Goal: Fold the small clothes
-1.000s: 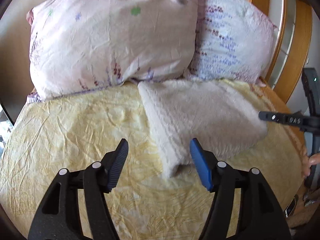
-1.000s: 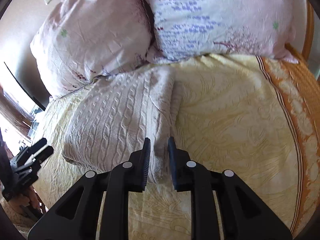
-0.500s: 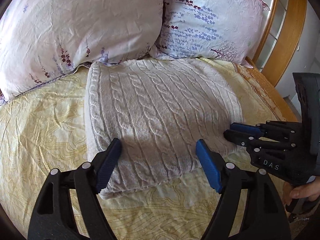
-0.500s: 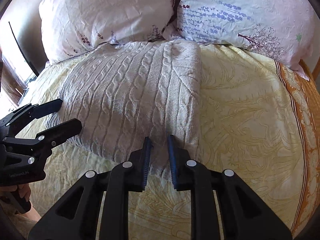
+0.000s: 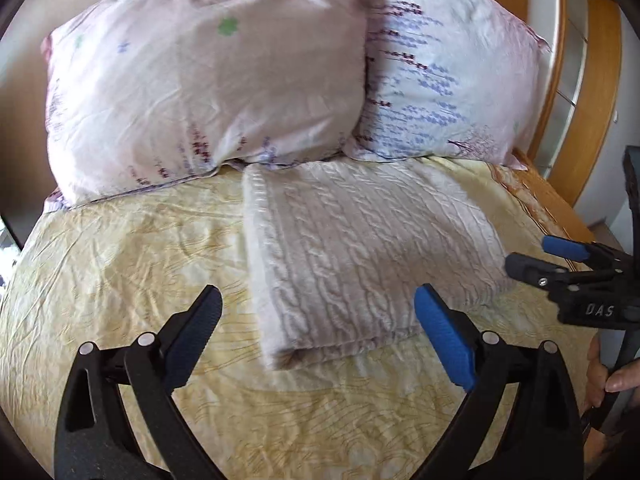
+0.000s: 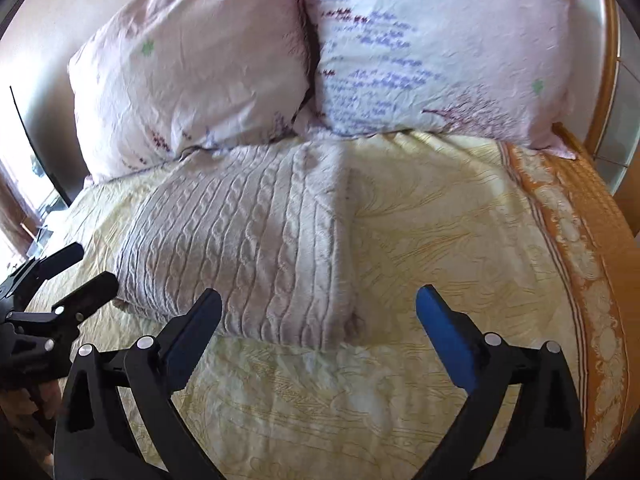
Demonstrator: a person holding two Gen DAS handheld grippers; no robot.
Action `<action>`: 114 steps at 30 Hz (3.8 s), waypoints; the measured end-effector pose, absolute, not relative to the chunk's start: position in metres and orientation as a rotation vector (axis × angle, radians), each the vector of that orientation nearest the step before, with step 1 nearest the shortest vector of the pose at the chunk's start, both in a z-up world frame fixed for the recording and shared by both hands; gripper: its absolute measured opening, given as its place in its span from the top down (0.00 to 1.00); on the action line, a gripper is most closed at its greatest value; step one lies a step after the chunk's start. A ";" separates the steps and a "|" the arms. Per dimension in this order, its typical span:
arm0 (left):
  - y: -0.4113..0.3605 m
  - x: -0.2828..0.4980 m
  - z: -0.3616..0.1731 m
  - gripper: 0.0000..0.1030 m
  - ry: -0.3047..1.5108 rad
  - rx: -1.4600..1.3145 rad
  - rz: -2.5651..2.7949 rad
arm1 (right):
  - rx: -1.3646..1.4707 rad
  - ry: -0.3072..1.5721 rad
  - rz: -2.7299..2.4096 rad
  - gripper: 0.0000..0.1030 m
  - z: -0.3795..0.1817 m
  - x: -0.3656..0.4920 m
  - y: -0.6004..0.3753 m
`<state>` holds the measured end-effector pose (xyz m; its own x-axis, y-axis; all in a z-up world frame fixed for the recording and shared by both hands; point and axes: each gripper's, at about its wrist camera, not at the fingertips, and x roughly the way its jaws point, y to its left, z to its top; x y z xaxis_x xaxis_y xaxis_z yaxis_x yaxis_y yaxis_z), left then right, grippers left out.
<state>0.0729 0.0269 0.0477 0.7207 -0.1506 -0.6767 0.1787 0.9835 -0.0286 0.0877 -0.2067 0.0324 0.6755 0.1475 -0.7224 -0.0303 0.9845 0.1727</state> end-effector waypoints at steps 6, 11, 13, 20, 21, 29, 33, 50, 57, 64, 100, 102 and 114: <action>0.048 0.057 0.030 0.02 0.832 0.014 -0.102 | 0.192 0.940 0.022 0.03 0.004 0.085 -0.212; 0.042 0.052 0.010 0.02 0.914 0.044 -0.111 | 0.171 1.016 0.057 0.03 -0.018 0.079 -0.194; 0.037 0.054 0.004 0.02 0.933 0.053 -0.115 | 0.147 1.032 0.069 0.03 -0.022 0.080 -0.185; 0.037 0.063 -0.011 0.02 1.012 0.021 -0.092 | 0.089 1.067 0.084 0.01 -0.031 0.081 -0.169; 0.037 0.065 -0.013 0.02 1.025 0.011 -0.086 | 0.078 1.065 0.083 0.01 -0.031 0.080 -0.167; 0.030 0.066 -0.014 0.02 1.032 0.046 -0.044 | 0.014 1.080 0.062 0.01 -0.036 0.084 -0.159; 0.031 0.070 -0.014 0.02 1.063 0.040 -0.025 | 0.034 1.110 0.034 0.01 -0.036 0.086 -0.160; 0.033 0.076 -0.015 0.02 1.103 0.045 -0.034 | 0.050 1.124 0.000 0.01 -0.036 0.086 -0.159; 0.032 0.076 -0.015 0.02 1.104 0.042 -0.027 | 0.050 1.125 0.000 0.01 -0.036 0.087 -0.160; 0.032 0.077 -0.015 0.02 1.103 0.042 -0.027 | 0.050 1.125 0.001 0.01 -0.036 0.087 -0.160; 0.033 0.077 -0.016 0.02 1.112 0.045 -0.032 | 0.048 1.125 0.003 0.01 -0.035 0.087 -0.160; 0.033 0.077 -0.016 0.02 1.112 0.045 -0.032 | 0.048 1.125 0.003 0.01 -0.035 0.087 -0.160; 0.033 0.077 -0.017 0.02 1.112 0.045 -0.032 | 0.049 1.125 0.002 0.01 -0.035 0.087 -0.160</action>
<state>0.0774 0.0329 -0.0166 0.4423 -0.0032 -0.8969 0.0483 0.9986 0.0203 0.0868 -0.1598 -0.0355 0.4313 0.0263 -0.9018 0.0230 0.9989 0.0402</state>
